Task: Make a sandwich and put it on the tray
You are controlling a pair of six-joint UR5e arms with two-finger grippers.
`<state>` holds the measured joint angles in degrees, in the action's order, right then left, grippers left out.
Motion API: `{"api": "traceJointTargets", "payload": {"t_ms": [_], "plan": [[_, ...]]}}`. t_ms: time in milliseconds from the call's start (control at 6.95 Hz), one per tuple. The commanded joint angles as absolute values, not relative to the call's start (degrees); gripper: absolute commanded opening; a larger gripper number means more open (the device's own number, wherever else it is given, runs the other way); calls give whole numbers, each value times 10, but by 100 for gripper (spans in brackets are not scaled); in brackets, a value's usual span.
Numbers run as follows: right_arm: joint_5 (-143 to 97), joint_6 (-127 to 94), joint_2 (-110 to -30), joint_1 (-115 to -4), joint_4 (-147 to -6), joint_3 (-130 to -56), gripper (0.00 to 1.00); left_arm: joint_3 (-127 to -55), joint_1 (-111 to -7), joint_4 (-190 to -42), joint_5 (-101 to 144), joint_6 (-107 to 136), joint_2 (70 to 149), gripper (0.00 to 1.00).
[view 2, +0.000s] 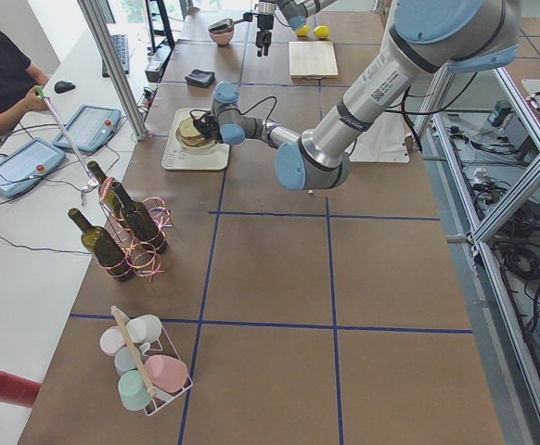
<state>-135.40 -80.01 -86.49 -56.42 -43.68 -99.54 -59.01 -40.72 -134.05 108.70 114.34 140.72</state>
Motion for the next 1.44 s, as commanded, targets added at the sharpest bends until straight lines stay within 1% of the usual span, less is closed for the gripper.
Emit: {"api": "traceJointTargets", "payload": {"t_ms": [0, 144, 288, 432, 719, 1007, 1151, 1295], "plan": [[-1353, -800, -864, -568, -439, -992, 100, -712, -424, -1315, 1090, 1056, 1297, 37], [-1347, -795, -866, -572, -442, -989, 100, -787, -438, -1277, 1092, 956, 1243, 36], [-1347, -754, -867, -586, -449, -986, 100, -832, -448, -1274, 1093, 825, 1190, 36], [-1348, -676, -869, -608, -497, -988, 100, -853, -483, -1274, 1112, 731, 1140, 36], [-1348, -476, -869, -682, -636, -991, 100, -921, -567, -1275, 1182, 531, 1021, 36], [-1352, -263, -868, -780, -776, -993, 100, -924, -688, -1265, 1260, 307, 967, 37], [-1352, -163, -862, -818, -867, -996, 100, -932, -755, -1193, 1280, 190, 964, 37], [-1353, -85, -847, -842, -941, -998, 100, -942, -826, -1060, 1281, 51, 975, 37]]}}
